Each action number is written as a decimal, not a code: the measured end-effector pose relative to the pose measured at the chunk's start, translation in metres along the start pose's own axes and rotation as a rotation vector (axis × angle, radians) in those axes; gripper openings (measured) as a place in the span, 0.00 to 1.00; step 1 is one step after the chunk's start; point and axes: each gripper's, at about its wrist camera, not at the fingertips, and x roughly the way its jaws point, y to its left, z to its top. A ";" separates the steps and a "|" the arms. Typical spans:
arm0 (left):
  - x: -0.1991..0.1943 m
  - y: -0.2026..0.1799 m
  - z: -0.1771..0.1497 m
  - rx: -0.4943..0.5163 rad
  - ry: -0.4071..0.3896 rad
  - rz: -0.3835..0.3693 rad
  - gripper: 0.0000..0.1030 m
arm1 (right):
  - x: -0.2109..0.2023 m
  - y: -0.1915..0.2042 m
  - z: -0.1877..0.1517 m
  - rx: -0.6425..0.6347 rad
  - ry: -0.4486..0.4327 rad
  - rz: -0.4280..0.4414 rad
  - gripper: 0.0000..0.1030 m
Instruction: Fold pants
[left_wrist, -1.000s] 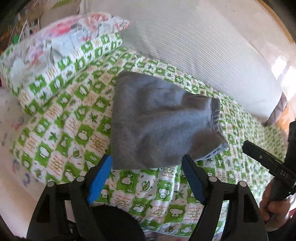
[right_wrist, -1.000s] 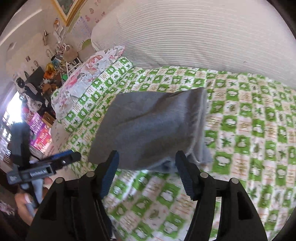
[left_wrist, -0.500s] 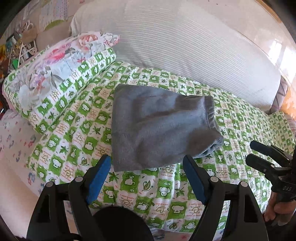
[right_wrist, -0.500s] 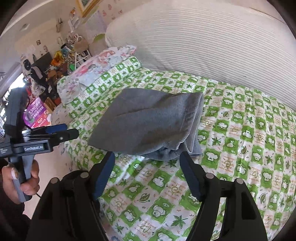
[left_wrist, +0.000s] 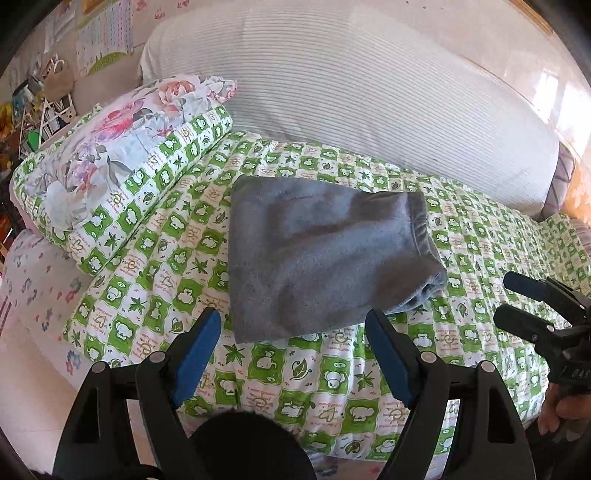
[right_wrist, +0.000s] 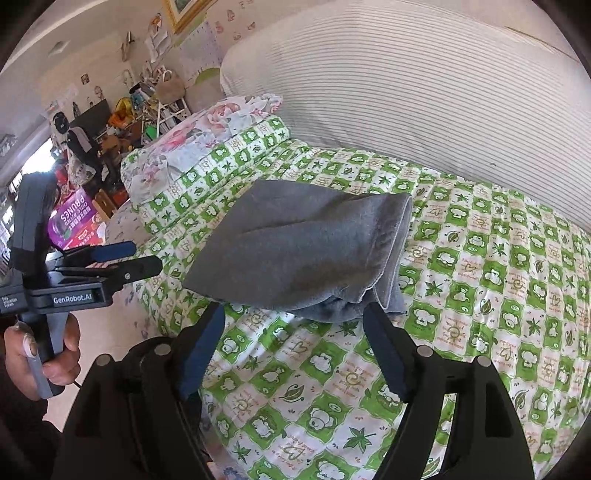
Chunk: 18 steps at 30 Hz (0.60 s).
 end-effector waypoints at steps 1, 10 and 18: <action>0.000 0.000 -0.001 0.000 -0.001 0.005 0.79 | 0.001 0.002 0.000 -0.007 0.001 0.002 0.77; 0.001 0.006 0.000 -0.009 -0.003 0.016 0.81 | 0.008 0.022 0.001 -0.063 0.013 0.012 0.77; -0.002 0.009 0.002 -0.001 -0.047 0.037 0.81 | 0.014 0.030 0.002 -0.077 0.019 0.020 0.78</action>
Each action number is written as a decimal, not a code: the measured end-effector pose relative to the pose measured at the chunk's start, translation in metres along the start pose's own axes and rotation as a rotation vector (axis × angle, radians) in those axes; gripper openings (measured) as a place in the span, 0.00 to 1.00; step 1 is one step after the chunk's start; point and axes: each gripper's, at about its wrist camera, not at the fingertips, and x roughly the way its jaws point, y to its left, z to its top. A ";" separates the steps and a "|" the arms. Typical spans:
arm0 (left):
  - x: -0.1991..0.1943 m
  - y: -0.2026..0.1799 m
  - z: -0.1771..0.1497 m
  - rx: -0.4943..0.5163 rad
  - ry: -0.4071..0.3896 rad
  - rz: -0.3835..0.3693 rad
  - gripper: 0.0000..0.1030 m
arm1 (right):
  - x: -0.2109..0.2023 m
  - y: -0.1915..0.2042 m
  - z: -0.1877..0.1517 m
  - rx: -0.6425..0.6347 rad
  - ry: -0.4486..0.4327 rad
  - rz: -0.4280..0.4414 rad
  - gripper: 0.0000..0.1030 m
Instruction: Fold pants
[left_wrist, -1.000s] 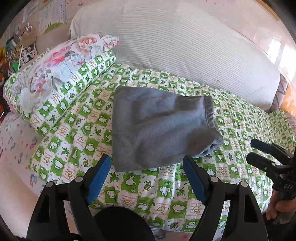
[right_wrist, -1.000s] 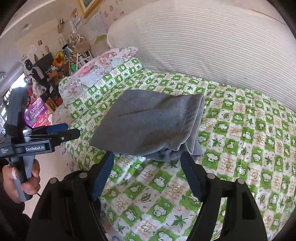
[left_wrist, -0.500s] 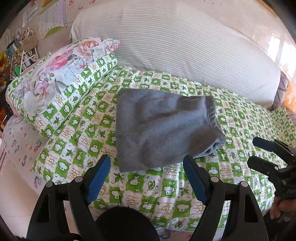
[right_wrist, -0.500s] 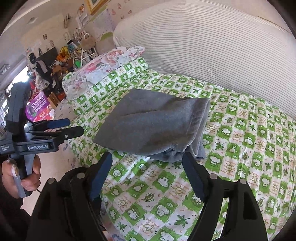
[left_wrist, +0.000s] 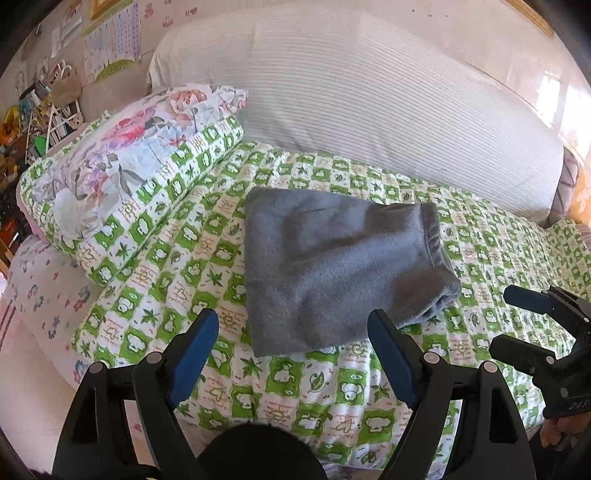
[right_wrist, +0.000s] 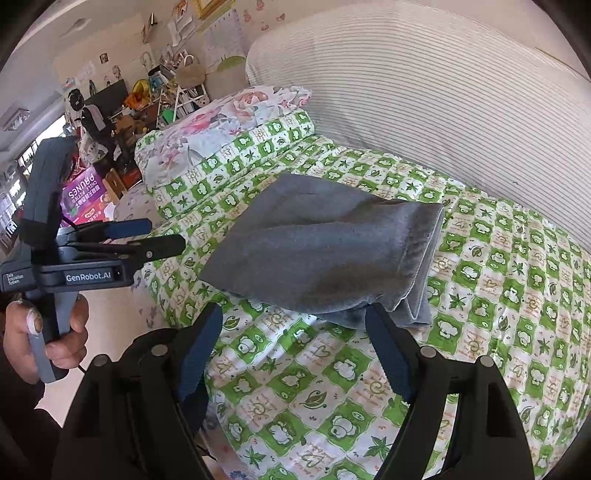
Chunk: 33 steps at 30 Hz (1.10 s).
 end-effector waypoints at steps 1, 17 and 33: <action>0.000 0.000 0.000 0.001 0.000 0.013 0.81 | 0.001 0.000 0.000 0.001 0.002 0.000 0.78; 0.006 0.003 0.001 -0.012 0.011 0.007 0.81 | 0.009 -0.005 -0.003 0.025 0.027 -0.001 0.79; 0.014 0.004 0.007 0.002 0.012 0.002 0.81 | 0.017 -0.012 0.000 0.043 0.031 0.006 0.79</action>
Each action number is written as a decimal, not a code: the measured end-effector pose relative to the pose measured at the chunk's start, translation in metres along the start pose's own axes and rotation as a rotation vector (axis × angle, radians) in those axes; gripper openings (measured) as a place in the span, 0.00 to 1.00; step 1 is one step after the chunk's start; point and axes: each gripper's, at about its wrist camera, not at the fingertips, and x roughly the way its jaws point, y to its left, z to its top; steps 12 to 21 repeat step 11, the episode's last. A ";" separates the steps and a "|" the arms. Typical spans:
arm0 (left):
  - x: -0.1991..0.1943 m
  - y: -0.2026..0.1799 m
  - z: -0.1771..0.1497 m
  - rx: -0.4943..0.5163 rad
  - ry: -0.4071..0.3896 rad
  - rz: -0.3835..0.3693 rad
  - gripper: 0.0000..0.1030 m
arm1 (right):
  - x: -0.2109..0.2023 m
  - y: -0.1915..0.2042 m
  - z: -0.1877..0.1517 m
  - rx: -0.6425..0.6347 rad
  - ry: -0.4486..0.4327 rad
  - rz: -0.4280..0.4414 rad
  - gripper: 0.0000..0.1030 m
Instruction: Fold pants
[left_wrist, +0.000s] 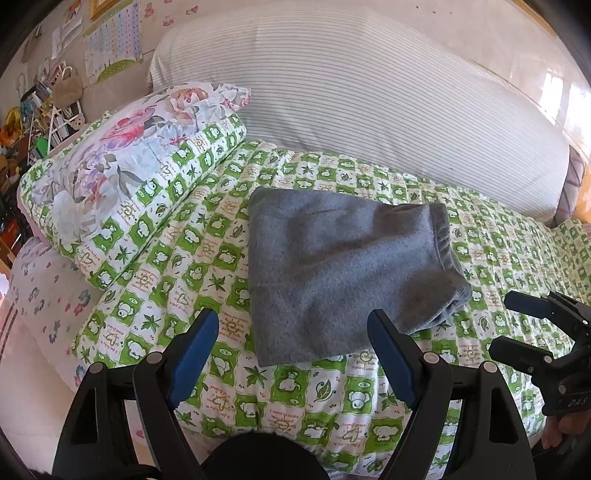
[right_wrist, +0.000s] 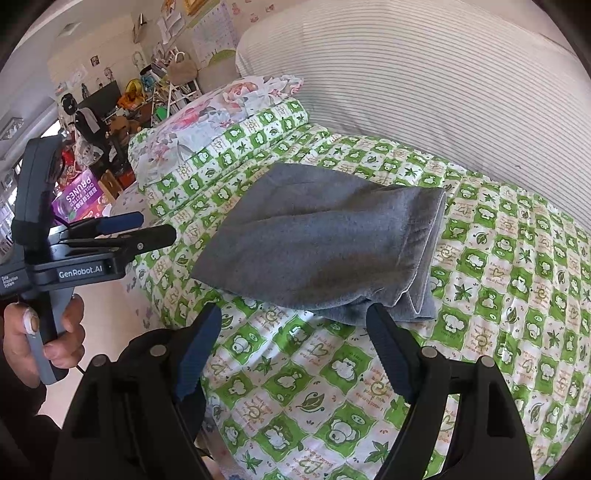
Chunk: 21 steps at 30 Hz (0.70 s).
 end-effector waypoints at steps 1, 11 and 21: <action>0.000 0.000 0.000 0.001 -0.001 0.000 0.81 | 0.000 -0.001 0.000 0.005 0.000 -0.002 0.79; 0.015 -0.008 0.005 -0.002 0.051 -0.035 0.81 | 0.004 -0.018 -0.002 0.072 0.000 -0.019 0.79; 0.015 -0.008 0.005 -0.002 0.051 -0.035 0.81 | 0.004 -0.018 -0.002 0.072 0.000 -0.019 0.79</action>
